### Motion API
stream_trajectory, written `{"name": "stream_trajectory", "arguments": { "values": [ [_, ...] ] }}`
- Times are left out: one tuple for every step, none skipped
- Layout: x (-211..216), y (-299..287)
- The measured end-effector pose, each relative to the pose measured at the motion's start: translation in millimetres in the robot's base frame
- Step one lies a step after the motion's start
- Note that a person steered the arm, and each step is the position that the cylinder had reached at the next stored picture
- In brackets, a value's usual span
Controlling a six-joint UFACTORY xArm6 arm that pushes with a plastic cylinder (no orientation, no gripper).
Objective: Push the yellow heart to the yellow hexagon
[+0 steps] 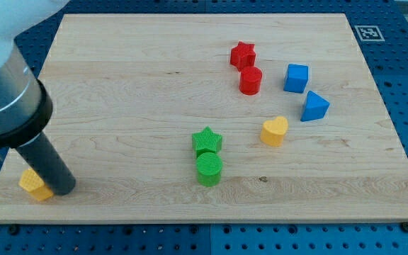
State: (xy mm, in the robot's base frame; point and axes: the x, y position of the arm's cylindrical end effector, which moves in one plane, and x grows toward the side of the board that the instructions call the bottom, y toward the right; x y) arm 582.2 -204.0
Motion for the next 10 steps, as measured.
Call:
{"name": "stream_trajectory", "arguments": {
  "values": [
    [0,-2],
    [-10,-1],
    [-64,27],
    [-119,60],
    [-153,78],
    [-153,84],
    [-150,159],
    [-143,254],
    [-122,293],
    [-121,293]
  ]
}}
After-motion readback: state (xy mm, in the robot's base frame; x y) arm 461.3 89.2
